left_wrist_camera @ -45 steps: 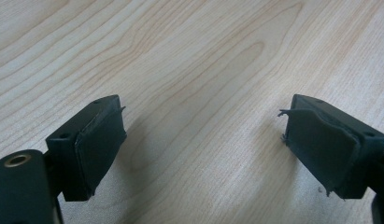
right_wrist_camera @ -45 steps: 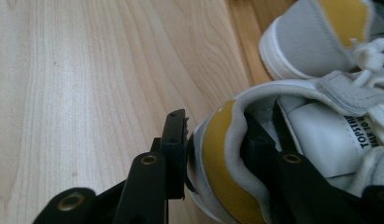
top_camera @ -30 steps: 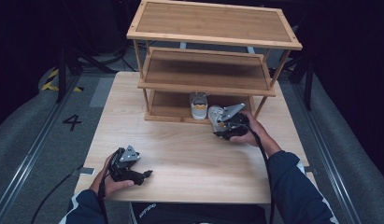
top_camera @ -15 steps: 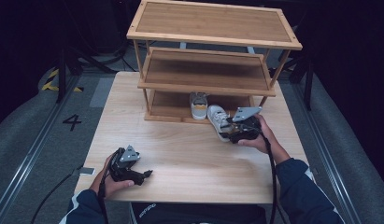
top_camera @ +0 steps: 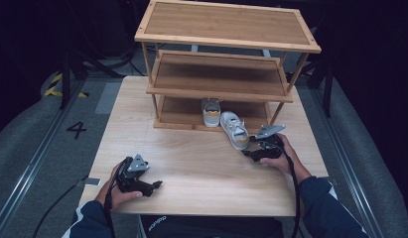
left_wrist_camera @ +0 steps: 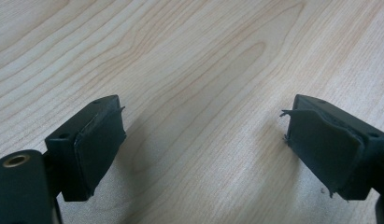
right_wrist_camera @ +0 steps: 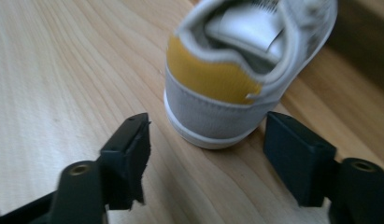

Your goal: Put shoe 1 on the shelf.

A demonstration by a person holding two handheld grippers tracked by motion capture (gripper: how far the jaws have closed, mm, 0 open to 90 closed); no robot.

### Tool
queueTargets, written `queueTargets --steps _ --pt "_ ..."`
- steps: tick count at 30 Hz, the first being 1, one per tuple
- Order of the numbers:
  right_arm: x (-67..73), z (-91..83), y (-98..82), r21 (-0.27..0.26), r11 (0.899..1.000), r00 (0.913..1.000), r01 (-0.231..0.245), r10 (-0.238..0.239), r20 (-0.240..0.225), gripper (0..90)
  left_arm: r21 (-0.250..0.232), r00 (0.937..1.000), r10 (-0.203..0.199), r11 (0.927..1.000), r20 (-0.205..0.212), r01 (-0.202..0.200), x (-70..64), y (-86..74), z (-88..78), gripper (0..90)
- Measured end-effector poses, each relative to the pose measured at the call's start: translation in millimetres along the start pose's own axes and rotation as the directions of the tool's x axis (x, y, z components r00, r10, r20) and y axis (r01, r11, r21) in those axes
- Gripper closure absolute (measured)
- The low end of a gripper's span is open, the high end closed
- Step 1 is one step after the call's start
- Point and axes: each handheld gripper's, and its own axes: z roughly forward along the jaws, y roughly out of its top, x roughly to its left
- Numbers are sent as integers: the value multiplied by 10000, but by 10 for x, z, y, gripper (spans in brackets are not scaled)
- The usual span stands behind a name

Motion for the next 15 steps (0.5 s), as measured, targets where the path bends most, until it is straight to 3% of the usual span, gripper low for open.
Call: queueTargets --steps 3,4,8,15 --pt "-29 34 -29 -96 9998 9998 184 -183 92 389 -2 10000 -1 10000 -3 1 0 0 0 114" --pt "-48 38 -44 -253 9997 9999 47 -44 111 400 -2 10000 6 10000 -19 -6 0 0 -1 115" --pt "-63 79 -51 -507 9985 9998 -200 195 -102 360 -1 10000 30 10000 8 -30 3 1 -1 113" --pt "-30 142 -12 -685 9971 9994 -343 350 84 350 -4 10000 72 10000 26 -72 9 5 4 110"
